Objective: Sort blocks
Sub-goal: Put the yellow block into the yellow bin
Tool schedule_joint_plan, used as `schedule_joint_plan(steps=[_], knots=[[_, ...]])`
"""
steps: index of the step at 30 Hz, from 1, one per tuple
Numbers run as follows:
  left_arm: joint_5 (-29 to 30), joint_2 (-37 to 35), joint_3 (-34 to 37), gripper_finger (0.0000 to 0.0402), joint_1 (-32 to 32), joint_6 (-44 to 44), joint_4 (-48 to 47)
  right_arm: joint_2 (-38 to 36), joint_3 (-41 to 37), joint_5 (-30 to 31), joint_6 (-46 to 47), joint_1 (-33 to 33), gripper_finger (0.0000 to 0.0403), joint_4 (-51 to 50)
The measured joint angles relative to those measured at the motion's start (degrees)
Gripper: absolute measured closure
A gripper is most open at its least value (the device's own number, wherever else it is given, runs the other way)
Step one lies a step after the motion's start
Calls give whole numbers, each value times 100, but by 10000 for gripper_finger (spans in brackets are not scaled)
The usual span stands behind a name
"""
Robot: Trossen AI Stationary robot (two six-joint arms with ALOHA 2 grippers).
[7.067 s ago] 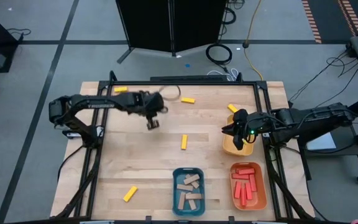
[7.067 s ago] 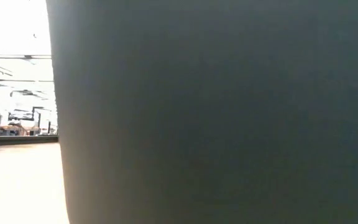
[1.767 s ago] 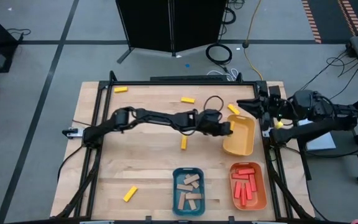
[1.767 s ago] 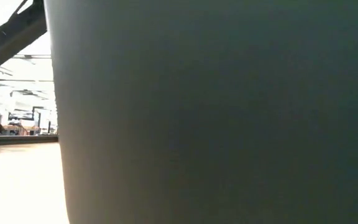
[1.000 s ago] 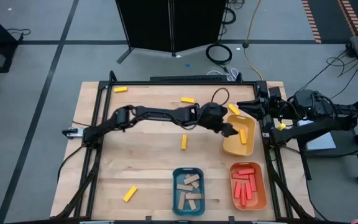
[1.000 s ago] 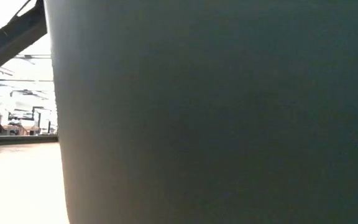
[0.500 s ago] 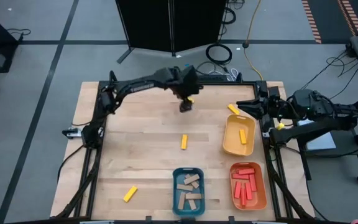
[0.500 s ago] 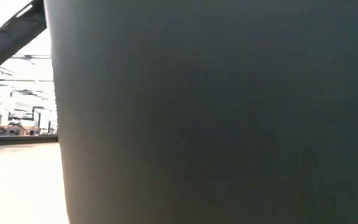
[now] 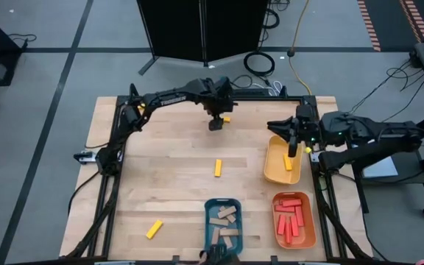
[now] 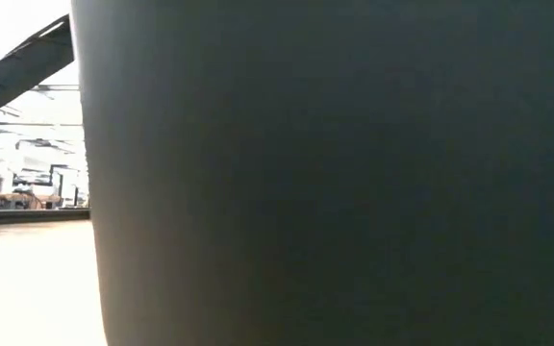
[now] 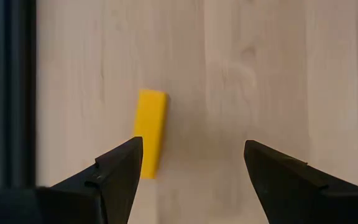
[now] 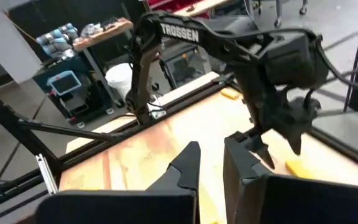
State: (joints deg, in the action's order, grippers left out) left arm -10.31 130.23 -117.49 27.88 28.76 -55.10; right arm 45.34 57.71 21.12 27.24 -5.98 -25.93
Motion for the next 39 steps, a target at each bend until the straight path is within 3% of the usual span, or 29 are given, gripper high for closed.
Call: schedule_joint_plan(steps=[6,13,20,25,34,39], knots=[[-21,-171,-6,124,-296,-1677,17,173,0,-5,392,0,403,-29],[-161,-175,-6,124,-1322,-1590,-3,204,-2,-51,912,0,403,-94],[-169,-252,-6,124,-1812,-1494,493,168,-2,-213,1390,-13,403,-111],[-69,-261,-6,124,-1859,-2416,599,168,-2,-190,1595,-13,403,-116],[505,-262,-6,124,-2041,-3053,452,170,-2,-164,1557,-13,403,-236],[1148,-295,-6,124,-2169,-3438,333,170,-2,-144,1418,0,403,-232]])
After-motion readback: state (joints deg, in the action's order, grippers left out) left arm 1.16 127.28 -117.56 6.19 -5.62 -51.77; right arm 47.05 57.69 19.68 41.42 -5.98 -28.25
